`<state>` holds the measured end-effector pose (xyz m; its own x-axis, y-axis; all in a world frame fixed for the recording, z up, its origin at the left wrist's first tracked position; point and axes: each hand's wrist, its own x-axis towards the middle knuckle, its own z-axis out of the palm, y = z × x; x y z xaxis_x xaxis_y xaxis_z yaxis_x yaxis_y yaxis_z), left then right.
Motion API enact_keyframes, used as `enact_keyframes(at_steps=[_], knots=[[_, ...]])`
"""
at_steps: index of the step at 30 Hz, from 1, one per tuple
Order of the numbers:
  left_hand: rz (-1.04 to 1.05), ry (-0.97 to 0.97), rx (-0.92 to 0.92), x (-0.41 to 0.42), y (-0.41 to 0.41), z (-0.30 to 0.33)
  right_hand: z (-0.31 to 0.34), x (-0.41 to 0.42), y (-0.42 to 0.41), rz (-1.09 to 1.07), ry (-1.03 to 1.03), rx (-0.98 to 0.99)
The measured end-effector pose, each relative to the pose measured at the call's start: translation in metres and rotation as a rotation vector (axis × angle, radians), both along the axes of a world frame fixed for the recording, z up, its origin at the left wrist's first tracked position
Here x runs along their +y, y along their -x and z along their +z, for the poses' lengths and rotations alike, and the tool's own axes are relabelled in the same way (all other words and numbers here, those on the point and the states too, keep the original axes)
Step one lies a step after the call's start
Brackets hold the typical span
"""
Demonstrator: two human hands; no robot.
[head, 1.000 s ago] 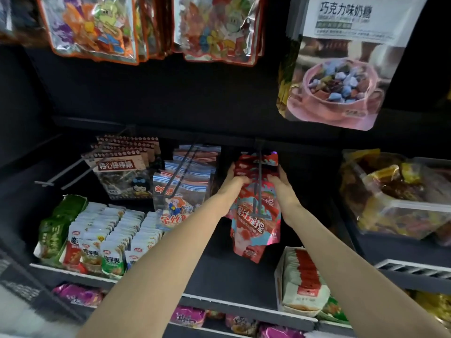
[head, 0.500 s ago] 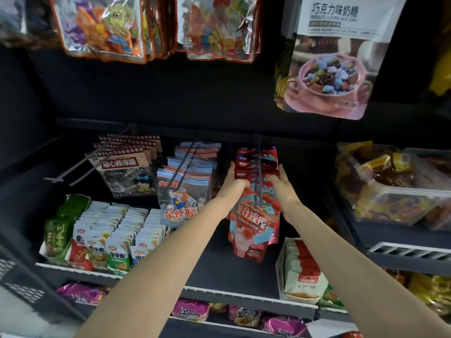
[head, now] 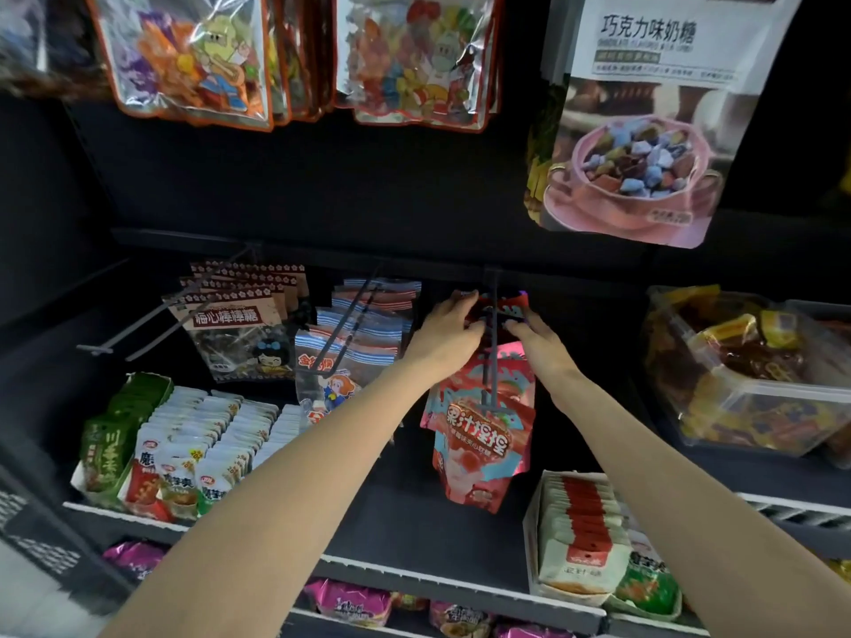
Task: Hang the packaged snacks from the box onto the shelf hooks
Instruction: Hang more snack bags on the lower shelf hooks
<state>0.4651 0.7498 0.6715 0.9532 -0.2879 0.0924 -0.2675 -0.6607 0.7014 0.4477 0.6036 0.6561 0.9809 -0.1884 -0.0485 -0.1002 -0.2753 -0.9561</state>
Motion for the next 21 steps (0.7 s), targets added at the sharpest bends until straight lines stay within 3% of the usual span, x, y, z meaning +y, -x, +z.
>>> enact_keyframes(at_steps=[4,8,11,14,21], knots=[[-0.068,-0.227,0.043,-0.009,-0.023,0.003,0.009,-0.007,-0.022,0.135,0.15,0.056],[-0.027,-0.227,0.066,-0.012,-0.035,-0.002,0.008,-0.013,-0.043,0.15,0.367,0.061],[0.089,-0.248,-0.129,-0.014,-0.038,0.0,0.002,-0.019,-0.053,0.165,0.659,0.02],[0.033,-0.347,-0.201,-0.014,-0.042,0.002,-0.003,-0.024,-0.06,0.194,0.837,-0.019],[-0.016,-0.289,-0.066,-0.014,-0.047,-0.003,0.004,-0.02,-0.048,0.253,0.958,-0.038]])
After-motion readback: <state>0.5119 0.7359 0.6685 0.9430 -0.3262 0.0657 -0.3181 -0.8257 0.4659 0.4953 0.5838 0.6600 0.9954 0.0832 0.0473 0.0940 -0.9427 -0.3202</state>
